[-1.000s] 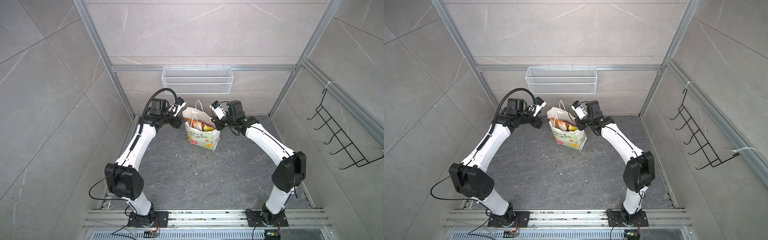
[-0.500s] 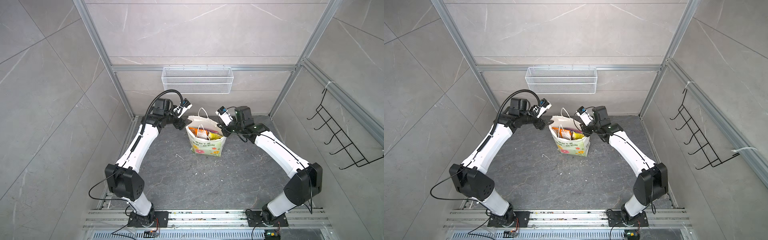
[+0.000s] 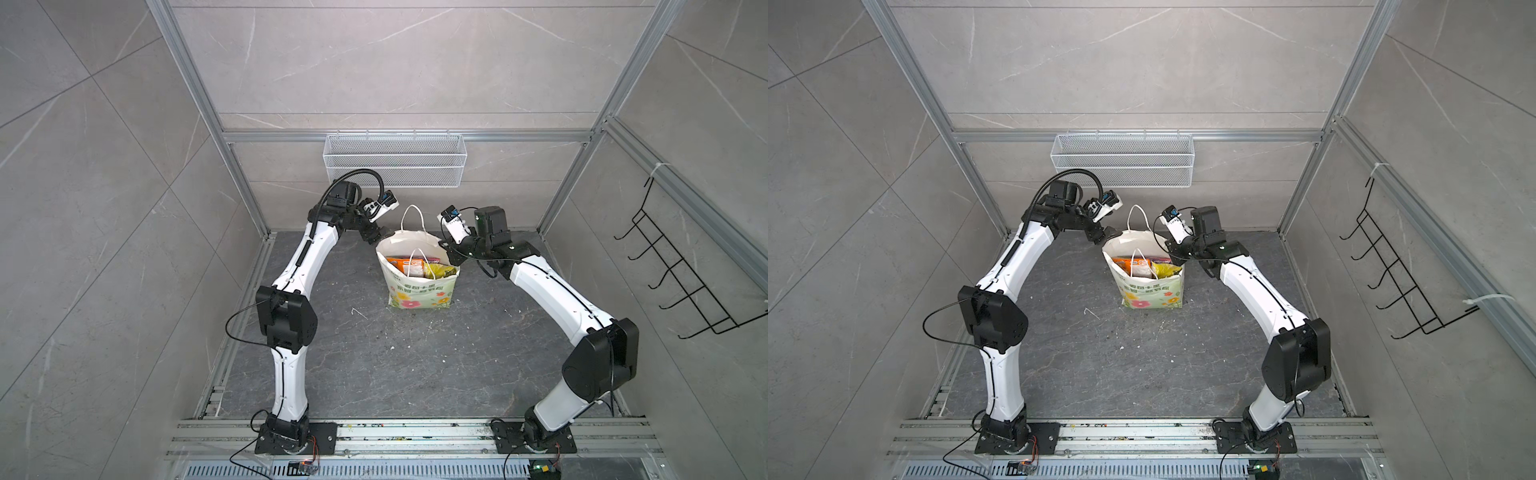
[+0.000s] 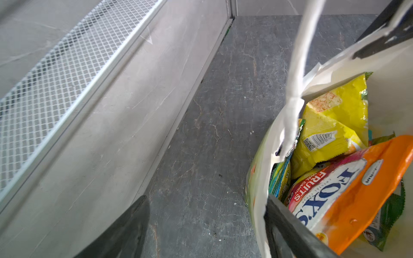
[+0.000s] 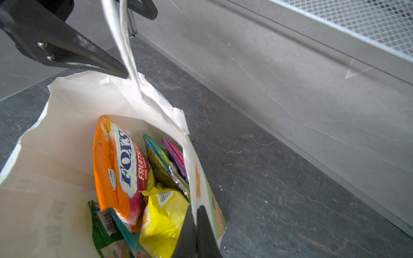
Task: Take the snacks out of the paper bag
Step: Move the paper bag to the top-center of the table.
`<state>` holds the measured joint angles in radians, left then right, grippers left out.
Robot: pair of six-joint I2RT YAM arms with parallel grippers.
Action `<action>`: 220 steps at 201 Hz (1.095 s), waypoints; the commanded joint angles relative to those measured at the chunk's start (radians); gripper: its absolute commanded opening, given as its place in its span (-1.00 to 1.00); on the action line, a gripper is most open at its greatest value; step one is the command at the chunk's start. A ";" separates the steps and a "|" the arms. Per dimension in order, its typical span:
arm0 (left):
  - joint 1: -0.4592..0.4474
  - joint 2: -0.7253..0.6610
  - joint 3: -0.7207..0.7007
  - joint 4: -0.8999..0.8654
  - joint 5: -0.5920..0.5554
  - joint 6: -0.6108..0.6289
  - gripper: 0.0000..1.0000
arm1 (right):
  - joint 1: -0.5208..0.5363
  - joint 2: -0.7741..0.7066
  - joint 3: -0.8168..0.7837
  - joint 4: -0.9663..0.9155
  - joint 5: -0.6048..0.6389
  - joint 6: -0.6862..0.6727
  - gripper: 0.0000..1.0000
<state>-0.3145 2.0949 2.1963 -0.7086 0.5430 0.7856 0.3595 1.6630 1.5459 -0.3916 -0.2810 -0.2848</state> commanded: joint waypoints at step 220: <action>-0.073 0.054 0.123 -0.172 -0.032 0.117 -1.00 | 0.030 0.105 0.171 0.102 -0.010 0.158 -1.00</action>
<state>-0.3862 2.1521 2.2871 -0.8867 0.5575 0.8982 0.3710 1.7397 1.6310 -0.3649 -0.2512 -0.1669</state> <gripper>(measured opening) 0.052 0.046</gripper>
